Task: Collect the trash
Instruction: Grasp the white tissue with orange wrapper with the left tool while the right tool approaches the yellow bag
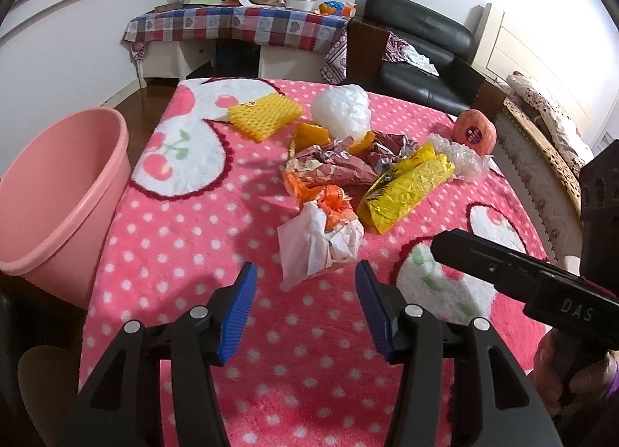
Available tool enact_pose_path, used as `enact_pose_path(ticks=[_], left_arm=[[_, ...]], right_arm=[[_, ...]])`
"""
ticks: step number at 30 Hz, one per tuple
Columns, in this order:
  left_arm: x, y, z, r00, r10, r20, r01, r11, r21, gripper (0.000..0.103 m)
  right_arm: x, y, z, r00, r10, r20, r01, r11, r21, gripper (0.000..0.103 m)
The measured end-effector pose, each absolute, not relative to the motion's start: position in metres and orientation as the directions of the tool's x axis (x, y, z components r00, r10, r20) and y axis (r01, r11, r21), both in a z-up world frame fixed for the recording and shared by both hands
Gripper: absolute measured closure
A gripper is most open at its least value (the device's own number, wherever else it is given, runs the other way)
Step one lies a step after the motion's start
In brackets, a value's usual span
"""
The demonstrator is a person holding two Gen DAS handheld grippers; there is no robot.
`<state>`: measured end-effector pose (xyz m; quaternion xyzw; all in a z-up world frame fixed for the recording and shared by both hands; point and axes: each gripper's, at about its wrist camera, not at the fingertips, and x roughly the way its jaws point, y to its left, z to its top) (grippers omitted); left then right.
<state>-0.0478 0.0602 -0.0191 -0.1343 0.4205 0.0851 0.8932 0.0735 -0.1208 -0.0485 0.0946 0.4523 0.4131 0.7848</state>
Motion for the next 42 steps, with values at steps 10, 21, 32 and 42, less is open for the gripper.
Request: enact_pose_path(ticks=[10,21,32,42], left_arm=[[-0.038,0.069,-0.016,0.641,0.051,-0.766,-0.279,0.945,-0.170,0.051],[-0.030,0.069,-0.021,0.641,0.021,-0.767,-0.264,0.945,-0.194,0.059],[-0.033,0.068,-0.025,0.657,0.000,-0.754,-0.256,0.940,-0.224,0.072],[-0.041,0.073,-0.021,0.681,-0.002,-0.732,-0.259,0.935,-0.243,0.075]], right_arm=[[0.080,-0.128,-0.057,0.249,0.733,-0.632,-0.518,0.653,0.553,0.057],[0.085,-0.130,-0.059,0.241,0.738,-0.630,-0.510,0.649,0.565,0.057],[0.088,-0.130,-0.061,0.232,0.735,-0.637,-0.495,0.653,0.573,0.057],[0.097,-0.130,-0.066,0.223,0.738,-0.637,-0.463,0.655,0.597,0.057]])
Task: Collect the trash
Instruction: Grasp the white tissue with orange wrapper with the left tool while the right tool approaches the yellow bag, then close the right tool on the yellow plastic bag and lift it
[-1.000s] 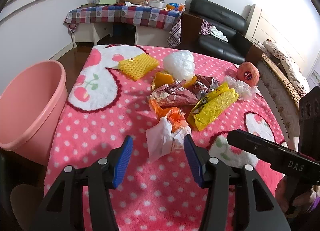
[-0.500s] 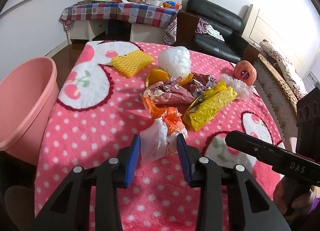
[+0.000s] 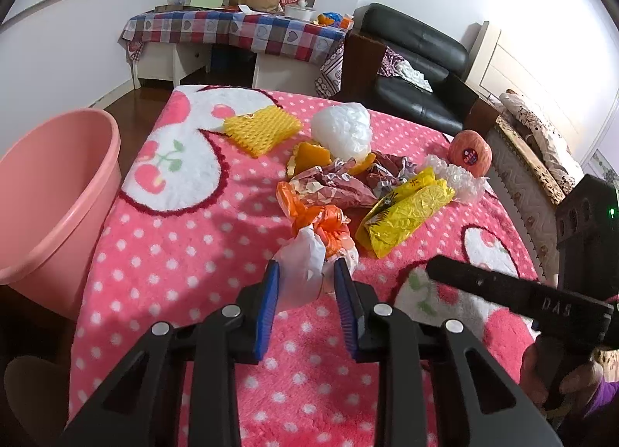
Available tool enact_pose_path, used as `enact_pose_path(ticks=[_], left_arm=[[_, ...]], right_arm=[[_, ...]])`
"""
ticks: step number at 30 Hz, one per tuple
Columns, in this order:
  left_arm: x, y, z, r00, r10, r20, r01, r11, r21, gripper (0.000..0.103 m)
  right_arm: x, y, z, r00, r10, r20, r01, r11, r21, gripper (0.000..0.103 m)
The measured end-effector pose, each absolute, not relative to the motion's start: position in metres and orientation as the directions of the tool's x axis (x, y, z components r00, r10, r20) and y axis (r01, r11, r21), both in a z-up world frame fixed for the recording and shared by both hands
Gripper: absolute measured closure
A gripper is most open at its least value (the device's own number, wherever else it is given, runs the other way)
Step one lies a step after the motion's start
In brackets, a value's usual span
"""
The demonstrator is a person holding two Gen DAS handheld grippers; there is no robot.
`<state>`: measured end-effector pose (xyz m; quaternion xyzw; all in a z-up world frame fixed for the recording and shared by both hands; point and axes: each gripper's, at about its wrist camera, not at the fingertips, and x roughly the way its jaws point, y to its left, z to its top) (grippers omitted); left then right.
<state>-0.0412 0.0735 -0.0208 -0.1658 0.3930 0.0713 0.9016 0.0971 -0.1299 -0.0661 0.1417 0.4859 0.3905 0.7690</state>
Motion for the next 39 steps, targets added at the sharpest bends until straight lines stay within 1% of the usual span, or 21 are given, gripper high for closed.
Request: enact_pose_path(ticks=[6,11,19,21,22,24,25,39], left_arm=[[-0.044,0.074,-0.019,0.686,0.001,-0.727,-0.260,0.934,-0.244,0.075],[-0.045,0.073,-0.018,0.688,0.003,-0.726,-0.256,0.937,-0.238,0.075],[-0.045,0.075,-0.019,0.684,0.002,-0.729,-0.258,0.936,-0.240,0.075],[-0.045,0.075,-0.019,0.684,0.001,-0.730,-0.258,0.936,-0.240,0.075],[-0.046,0.075,-0.019,0.684,0.001,-0.730,-0.258,0.936,-0.241,0.075],[-0.045,0.076,-0.020,0.682,-0.002,-0.731,-0.257,0.935,-0.242,0.075],[-0.046,0.076,-0.020,0.682,-0.003,-0.731,-0.256,0.936,-0.243,0.075],[-0.057,0.075,-0.011,0.715,0.003,-0.700,-0.246,0.937,-0.248,0.075]], right_arm=[[0.115,-0.127,-0.058,0.237,0.755,-0.612,-0.438,0.645,0.626,0.057],[0.129,-0.120,-0.068,0.222,0.758,-0.614,-0.378,0.647,0.662,0.057],[0.141,-0.114,-0.077,0.221,0.778,-0.588,-0.352,0.626,0.696,0.058],[0.140,-0.114,-0.078,0.224,0.780,-0.584,-0.363,0.623,0.693,0.061],[0.139,-0.113,-0.078,0.223,0.780,-0.585,-0.372,0.623,0.688,0.071],[0.137,-0.113,-0.079,0.219,0.783,-0.583,-0.383,0.618,0.687,0.075],[0.136,-0.113,-0.079,0.220,0.785,-0.580,-0.386,0.616,0.687,0.080],[0.109,-0.120,-0.057,0.262,0.772,-0.579,-0.473,0.626,0.620,0.081]])
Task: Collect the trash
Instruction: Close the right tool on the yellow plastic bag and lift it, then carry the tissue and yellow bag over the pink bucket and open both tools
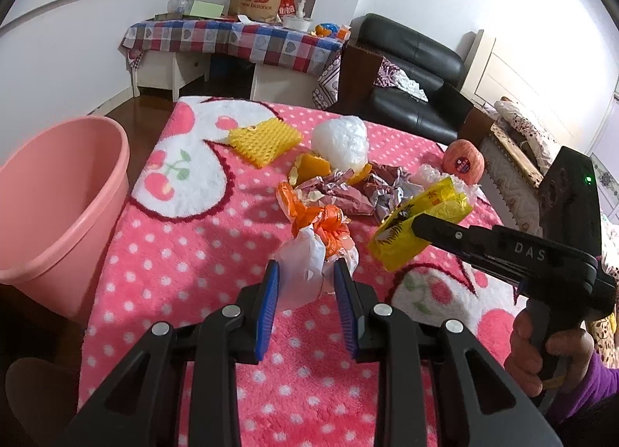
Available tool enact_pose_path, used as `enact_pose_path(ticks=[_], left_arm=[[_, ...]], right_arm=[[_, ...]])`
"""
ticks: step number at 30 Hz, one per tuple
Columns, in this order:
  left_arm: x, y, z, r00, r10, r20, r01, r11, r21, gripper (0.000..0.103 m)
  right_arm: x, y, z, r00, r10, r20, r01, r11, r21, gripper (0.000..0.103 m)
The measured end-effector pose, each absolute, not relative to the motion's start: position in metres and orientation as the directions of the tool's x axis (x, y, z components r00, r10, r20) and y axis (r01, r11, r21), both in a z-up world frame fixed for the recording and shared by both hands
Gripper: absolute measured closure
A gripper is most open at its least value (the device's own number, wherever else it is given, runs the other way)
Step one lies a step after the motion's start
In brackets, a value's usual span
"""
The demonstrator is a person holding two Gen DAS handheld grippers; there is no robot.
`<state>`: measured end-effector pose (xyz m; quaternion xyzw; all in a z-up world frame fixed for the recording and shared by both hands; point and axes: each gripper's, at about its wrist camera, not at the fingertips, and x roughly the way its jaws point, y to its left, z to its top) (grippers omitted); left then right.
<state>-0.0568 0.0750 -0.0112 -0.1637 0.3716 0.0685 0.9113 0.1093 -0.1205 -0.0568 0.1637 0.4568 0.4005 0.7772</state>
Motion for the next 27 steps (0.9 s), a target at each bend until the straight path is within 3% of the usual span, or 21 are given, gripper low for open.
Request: enact_pose_path(ticks=[13,27], left_arm=[[-0.077,0.079,0.001,0.747,0.029,-0.664,-0.259,0.933,-0.251,0.075],[-0.121,0.139,0.025,0.781,0.227,-0.581,-0.417,0.884,-0.214,0.075]], right_arm=[[0.086,-0.109,-0.026,0.289,0.780,-0.555,-0.576,0.604,0.550,0.081],[0.069,-0.009,0.015,0.209,0.836,-0.507,-0.754,0.468,0.460,0.081]])
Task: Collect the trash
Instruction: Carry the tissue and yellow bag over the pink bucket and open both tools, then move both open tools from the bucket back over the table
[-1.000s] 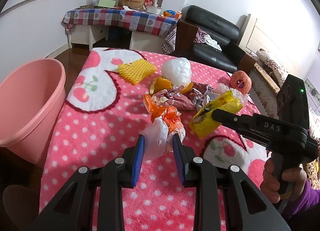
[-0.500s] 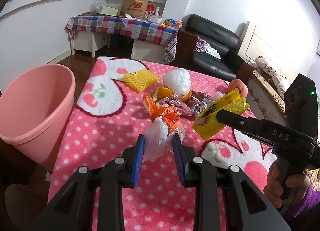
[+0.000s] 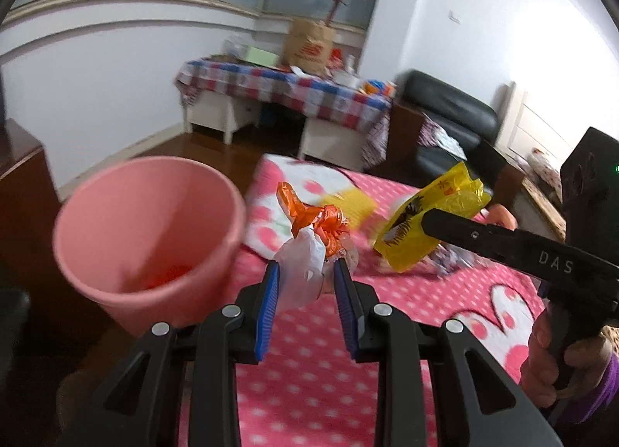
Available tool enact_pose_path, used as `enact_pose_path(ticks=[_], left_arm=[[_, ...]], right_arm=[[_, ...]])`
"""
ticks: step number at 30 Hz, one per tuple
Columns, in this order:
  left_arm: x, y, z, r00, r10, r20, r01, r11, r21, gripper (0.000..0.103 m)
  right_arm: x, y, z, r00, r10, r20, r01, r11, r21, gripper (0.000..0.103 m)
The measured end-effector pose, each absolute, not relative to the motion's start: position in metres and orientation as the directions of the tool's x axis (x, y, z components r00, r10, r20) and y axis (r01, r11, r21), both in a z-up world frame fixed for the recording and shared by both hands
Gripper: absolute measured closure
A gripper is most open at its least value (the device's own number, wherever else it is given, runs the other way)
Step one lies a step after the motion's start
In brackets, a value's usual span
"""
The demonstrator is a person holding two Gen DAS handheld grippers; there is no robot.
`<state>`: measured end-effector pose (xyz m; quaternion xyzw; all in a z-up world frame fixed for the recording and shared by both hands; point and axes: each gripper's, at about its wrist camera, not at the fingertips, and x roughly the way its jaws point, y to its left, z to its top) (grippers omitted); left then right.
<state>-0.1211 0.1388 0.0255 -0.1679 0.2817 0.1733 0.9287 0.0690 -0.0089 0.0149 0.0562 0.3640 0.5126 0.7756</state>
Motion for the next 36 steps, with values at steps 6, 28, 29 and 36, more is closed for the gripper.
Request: enact_pose_path(ticks=[6,28,29,36], left_arm=[[-0.141,0.182,0.026,0.756,0.318,-0.572,-0.513,0.831,-0.216,0.075],[-0.148,0.255,-0.013,0.641,0.404,-0.652,-0.657,0.729,-0.194,0.066],[-0.148,0.256,-0.014,0.638,0.407,-0.654,-0.661,0.725,-0.193,0.062],[-0.151,0.252,-0.010,0.634,0.421,-0.648,-0.669,0.719,-0.187,0.061]], right_arm=[[0.063,0.057,0.023,0.142,0.849,-0.508,-0.806,0.398,0.439,0.081],[0.040,0.165,-0.011,0.032,0.752,-0.658,-0.868,0.348,0.356,0.081],[0.041,0.166,-0.012,0.025,0.750,-0.661,-0.866,0.347,0.361,0.080],[0.042,0.162,-0.010,0.019,0.760,-0.650,-0.863,0.341,0.373,0.066]])
